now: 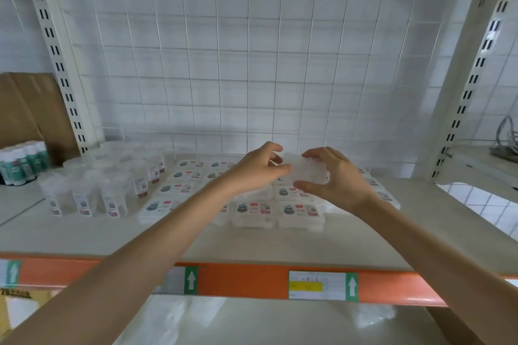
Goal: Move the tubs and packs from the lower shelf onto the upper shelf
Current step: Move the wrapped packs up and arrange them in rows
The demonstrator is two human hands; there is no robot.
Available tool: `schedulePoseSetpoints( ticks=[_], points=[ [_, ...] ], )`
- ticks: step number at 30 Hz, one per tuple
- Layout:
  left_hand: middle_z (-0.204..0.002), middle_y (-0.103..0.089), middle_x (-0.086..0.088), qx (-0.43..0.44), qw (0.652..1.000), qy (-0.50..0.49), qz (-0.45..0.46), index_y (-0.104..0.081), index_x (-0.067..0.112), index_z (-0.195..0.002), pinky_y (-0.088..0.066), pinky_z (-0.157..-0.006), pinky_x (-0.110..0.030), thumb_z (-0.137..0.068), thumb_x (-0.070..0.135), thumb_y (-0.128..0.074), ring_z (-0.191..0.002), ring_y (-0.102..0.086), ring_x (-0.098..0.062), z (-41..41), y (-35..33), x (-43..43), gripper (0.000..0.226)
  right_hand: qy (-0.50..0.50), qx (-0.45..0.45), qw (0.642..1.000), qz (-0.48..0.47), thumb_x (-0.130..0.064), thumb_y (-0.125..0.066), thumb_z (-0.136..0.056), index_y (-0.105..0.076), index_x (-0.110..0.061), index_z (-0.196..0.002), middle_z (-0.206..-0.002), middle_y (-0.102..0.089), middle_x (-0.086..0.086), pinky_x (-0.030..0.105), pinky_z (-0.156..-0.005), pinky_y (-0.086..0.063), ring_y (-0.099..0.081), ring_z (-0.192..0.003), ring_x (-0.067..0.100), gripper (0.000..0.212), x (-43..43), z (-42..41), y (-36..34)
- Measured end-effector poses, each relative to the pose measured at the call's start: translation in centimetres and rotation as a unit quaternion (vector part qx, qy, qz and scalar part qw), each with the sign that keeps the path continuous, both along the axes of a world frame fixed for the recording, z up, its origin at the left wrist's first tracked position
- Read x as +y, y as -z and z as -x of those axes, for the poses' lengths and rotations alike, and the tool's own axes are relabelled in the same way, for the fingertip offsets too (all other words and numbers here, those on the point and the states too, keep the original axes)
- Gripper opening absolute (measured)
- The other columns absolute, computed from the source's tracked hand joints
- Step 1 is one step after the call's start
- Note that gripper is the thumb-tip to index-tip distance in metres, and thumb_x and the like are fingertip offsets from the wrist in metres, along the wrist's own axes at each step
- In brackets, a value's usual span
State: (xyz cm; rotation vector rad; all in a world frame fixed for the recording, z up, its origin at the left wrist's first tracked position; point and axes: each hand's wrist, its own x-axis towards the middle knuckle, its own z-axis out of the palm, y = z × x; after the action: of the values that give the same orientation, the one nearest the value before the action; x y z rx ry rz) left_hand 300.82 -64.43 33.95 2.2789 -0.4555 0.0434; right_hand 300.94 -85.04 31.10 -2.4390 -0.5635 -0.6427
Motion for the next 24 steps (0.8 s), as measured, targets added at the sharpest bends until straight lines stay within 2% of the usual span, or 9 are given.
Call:
schedulePoseSetpoints(
  ticks=[2,6,9,11,13,15,19,21,24],
  points=[
    [-0.125,-0.051,0.006,0.01,0.999,-0.008,0.034,-0.037,0.021,-0.145,-0.043,-0.084,-0.024,-0.096,0.033,-0.06,-0.103,-0.055,-0.011,0.1,0.0,-0.8,0.055,-0.003,-0.008,1.0,0.003,-0.044,-0.084,-0.07,-0.057,-0.024,-0.126,-0.112,-0.052,-0.017,0.031,-0.092,-0.046,-0.051,-0.11,0.013,0.065,-0.1,0.2,-0.3],
    [-0.107,-0.059,-0.001,0.082,0.983,-0.031,0.163,-0.048,0.011,-0.134,-0.052,-0.077,-0.026,-0.096,0.019,-0.062,-0.084,-0.059,-0.014,0.1,0.1,-1.8,0.042,-0.018,-0.028,0.999,0.004,-0.04,-0.086,-0.069,-0.057,-0.022,-0.125,-0.11,-0.051,-0.017,0.034,-0.091,-0.047,-0.053,-0.11,0.015,0.066,-0.3,0.7,-0.3],
    [-0.099,-0.064,-0.007,0.09,0.971,-0.012,0.222,-0.056,0.007,-0.126,-0.054,-0.078,-0.032,-0.092,0.012,-0.067,-0.085,-0.062,-0.02,0.1,0.2,-1.9,0.036,-0.014,-0.012,1.0,-0.022,-0.041,-0.087,-0.068,-0.051,-0.023,-0.132,-0.119,-0.051,-0.017,0.03,-0.099,-0.041,-0.048,-0.114,0.008,0.076,-0.6,0.8,0.0],
    [-0.096,-0.066,-0.008,0.08,0.964,-0.012,0.253,-0.058,0.008,-0.125,-0.055,-0.081,-0.035,-0.091,0.009,-0.069,-0.088,-0.063,-0.023,0.0,0.3,-2.0,0.036,-0.004,0.018,0.996,-0.089,-0.046,-0.085,-0.068,-0.046,-0.026,-0.136,-0.127,-0.051,-0.017,0.022,-0.096,-0.037,-0.045,-0.115,0.002,0.08,-0.9,1.1,0.0],
    [-0.097,-0.066,-0.009,0.062,0.962,-0.019,0.265,-0.059,0.01,-0.124,-0.055,-0.083,-0.037,-0.09,0.01,-0.069,-0.089,-0.064,-0.023,0.0,0.6,-2.0,0.035,-0.007,0.078,0.975,-0.21,-0.049,-0.079,-0.075,-0.049,-0.026,-0.134,-0.123,-0.056,-0.014,0.015,-0.085,-0.04,-0.053,-0.111,0.001,0.071,-1.1,1.4,-0.2],
    [-0.106,-0.067,-0.01,0.047,0.963,-0.023,0.265,-0.059,0.013,-0.123,-0.056,-0.083,-0.037,-0.089,0.011,-0.07,-0.093,-0.065,-0.023,-0.1,1.0,-2.1,0.036,-0.017,0.148,0.942,-0.301,-0.049,-0.071,-0.082,-0.057,-0.02,-0.13,-0.112,-0.066,-0.008,0.018,-0.077,-0.045,-0.062,-0.1,0.004,0.058,-1.6,1.5,-0.7],
    [-0.116,-0.066,-0.003,0.012,0.964,-0.026,0.263,-0.06,0.019,-0.123,-0.055,-0.074,-0.025,-0.089,0.013,-0.071,-0.092,-0.066,-0.02,0.1,1.3,-2.4,0.037,-0.055,0.212,0.914,-0.34,-0.031,-0.068,-0.091,-0.071,-0.014,-0.111,-0.085,-0.074,-0.006,0.024,-0.072,-0.049,-0.067,-0.079,0.01,0.026,-2.3,1.5,-0.9],
    [-0.117,-0.066,0.001,0.001,0.965,-0.024,0.26,-0.059,0.022,-0.125,-0.054,-0.075,-0.025,-0.088,0.017,-0.072,-0.092,-0.068,-0.023,0.1,1.5,-2.6,0.039,-0.067,0.212,0.907,-0.358,-0.025,-0.066,-0.093,-0.072,-0.014,-0.11,-0.084,-0.074,-0.006,0.023,-0.071,-0.049,-0.067,-0.078,0.009,0.02,-2.5,1.5,-0.8],
    [-0.114,-0.068,0.004,0.007,0.958,-0.038,0.285,-0.058,0.024,-0.13,-0.054,-0.088,-0.032,-0.09,0.032,-0.069,-0.09,-0.07,-0.021,0.2,1.6,-2.8,0.042,-0.087,0.203,0.896,-0.385,-0.023,-0.067,-0.092,-0.069,-0.016,-0.114,-0.093,-0.076,-0.002,0.025,-0.075,-0.048,-0.068,-0.086,0.014,0.023,-2.8,1.5,-0.9]
  ],
)
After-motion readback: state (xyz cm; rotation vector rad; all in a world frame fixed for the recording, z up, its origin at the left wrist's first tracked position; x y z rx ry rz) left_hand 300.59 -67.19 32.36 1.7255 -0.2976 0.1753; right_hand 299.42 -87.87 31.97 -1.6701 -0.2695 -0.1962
